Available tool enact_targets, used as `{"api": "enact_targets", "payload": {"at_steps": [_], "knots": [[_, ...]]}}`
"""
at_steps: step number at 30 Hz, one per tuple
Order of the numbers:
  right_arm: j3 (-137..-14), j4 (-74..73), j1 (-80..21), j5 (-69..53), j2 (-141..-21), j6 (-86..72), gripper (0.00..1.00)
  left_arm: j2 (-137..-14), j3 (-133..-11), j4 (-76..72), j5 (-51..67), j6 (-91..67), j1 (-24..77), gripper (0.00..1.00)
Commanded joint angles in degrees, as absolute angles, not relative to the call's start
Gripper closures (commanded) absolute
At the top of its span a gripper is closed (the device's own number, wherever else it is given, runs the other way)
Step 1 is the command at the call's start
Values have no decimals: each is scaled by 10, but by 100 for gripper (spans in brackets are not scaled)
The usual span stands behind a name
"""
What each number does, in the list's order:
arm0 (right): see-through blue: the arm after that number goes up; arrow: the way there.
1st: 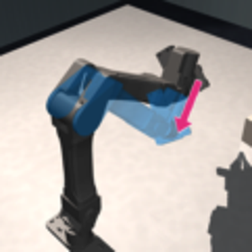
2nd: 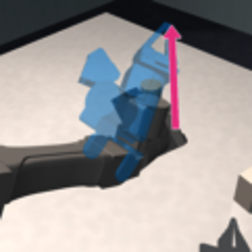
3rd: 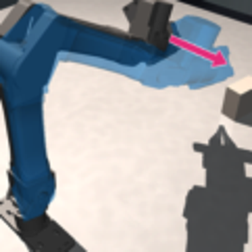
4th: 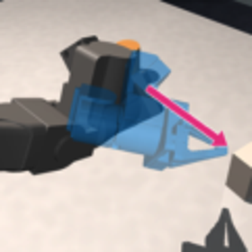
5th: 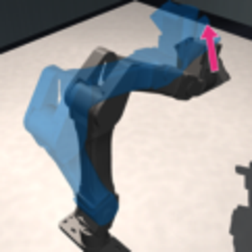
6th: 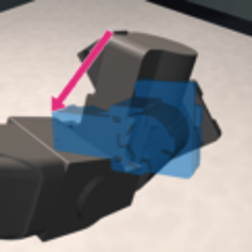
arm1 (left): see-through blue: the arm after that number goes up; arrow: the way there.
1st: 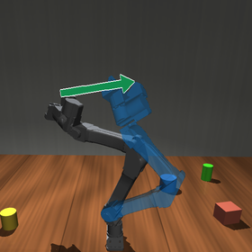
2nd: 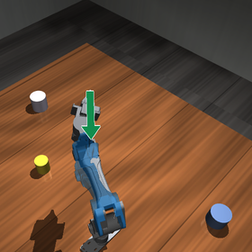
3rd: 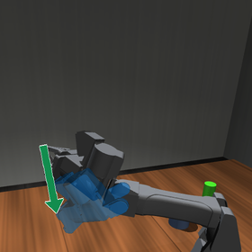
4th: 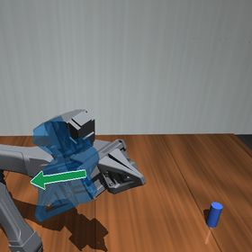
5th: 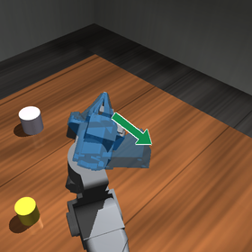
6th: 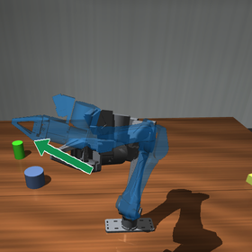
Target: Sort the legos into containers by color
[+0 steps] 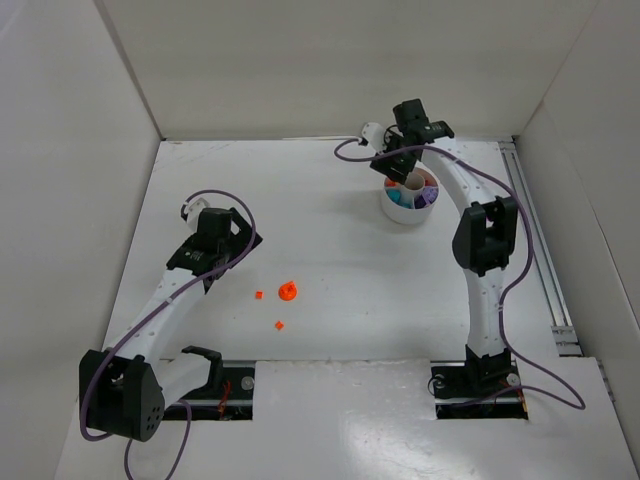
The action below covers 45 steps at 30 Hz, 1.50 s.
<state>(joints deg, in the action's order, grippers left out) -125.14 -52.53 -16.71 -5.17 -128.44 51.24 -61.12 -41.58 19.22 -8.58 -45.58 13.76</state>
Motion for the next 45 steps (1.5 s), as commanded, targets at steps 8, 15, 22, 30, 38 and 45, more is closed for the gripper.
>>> {"api": "enact_targets", "payload": {"at_steps": [8, 15, 22, 30, 38, 45], "knots": [[-1249, -498, -178, -80, -1225, 508, 32, -609, -416, 214, -80, -461, 134, 0], [-951, -265, -171, -130, -954, 456, 23, -604, -363, 263, -16, -497, 134, 8], [-687, -110, -157, -180, -736, 403, 18, -569, -323, 193, 12, -497, 221, 18], [-572, -133, -147, -159, -616, 397, 18, -584, -342, 171, -24, -440, 318, 27], [-540, -184, -136, -129, -566, 397, 18, -655, -373, 166, -53, -451, 362, 32], [-529, -202, -131, -103, -535, 397, 18, -713, -409, 199, -91, -481, 368, 40]]}}
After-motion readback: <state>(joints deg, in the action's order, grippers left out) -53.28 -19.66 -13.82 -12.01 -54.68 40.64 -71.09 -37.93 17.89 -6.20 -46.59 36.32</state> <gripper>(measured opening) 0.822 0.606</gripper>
